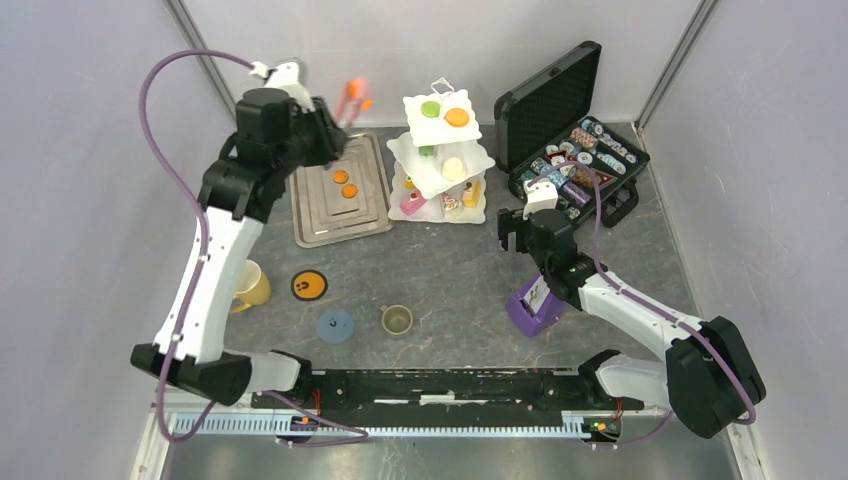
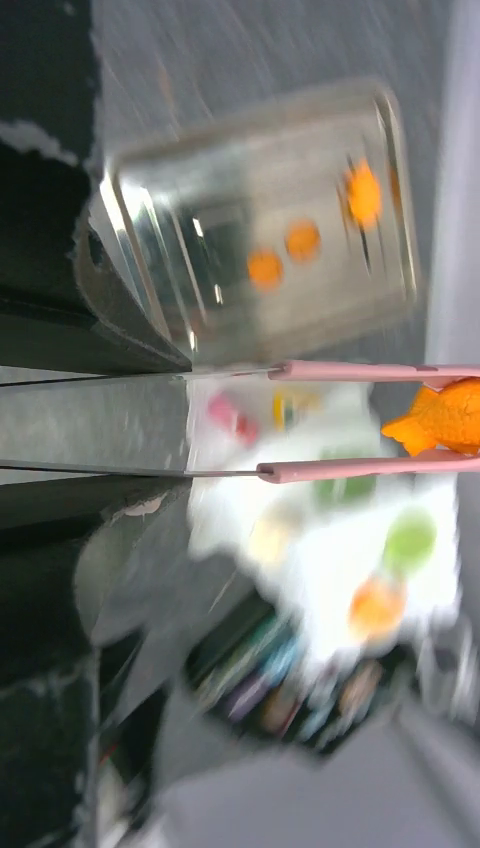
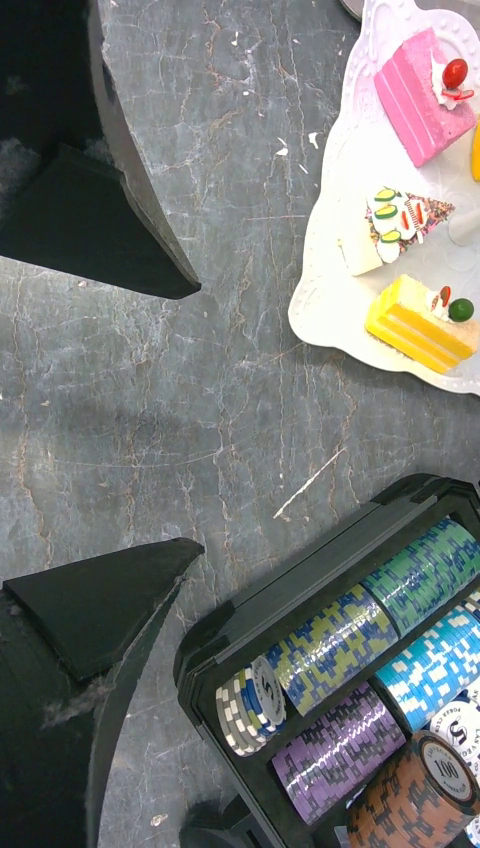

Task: Serve the afternoon tea

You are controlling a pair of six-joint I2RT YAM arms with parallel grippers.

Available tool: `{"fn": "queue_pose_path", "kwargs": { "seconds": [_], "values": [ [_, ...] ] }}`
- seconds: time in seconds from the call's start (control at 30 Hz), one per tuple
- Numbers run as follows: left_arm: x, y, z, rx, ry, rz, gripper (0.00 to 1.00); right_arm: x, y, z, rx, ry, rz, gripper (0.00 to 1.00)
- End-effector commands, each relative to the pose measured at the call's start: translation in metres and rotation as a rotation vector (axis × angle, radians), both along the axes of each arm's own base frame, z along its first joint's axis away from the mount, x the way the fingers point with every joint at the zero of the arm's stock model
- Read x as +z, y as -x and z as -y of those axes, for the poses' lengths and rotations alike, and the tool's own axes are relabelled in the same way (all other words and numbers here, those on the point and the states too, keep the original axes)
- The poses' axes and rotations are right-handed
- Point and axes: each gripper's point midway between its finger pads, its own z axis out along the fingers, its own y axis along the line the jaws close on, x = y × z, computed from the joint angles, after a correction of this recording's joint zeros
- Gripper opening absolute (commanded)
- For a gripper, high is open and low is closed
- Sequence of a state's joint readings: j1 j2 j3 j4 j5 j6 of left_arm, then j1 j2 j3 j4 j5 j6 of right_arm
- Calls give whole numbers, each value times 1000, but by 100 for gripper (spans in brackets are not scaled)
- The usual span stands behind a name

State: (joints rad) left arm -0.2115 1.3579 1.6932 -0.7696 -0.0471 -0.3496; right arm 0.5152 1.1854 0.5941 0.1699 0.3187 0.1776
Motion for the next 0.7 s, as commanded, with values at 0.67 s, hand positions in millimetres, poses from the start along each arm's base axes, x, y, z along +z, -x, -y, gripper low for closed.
{"fn": "queue_pose_path", "kwargs": {
  "seconds": [0.67],
  "values": [
    [4, 16, 135, -300, -77, -30, 16, 30, -6, -3, -5, -36, 74, 98]
  ]
}}
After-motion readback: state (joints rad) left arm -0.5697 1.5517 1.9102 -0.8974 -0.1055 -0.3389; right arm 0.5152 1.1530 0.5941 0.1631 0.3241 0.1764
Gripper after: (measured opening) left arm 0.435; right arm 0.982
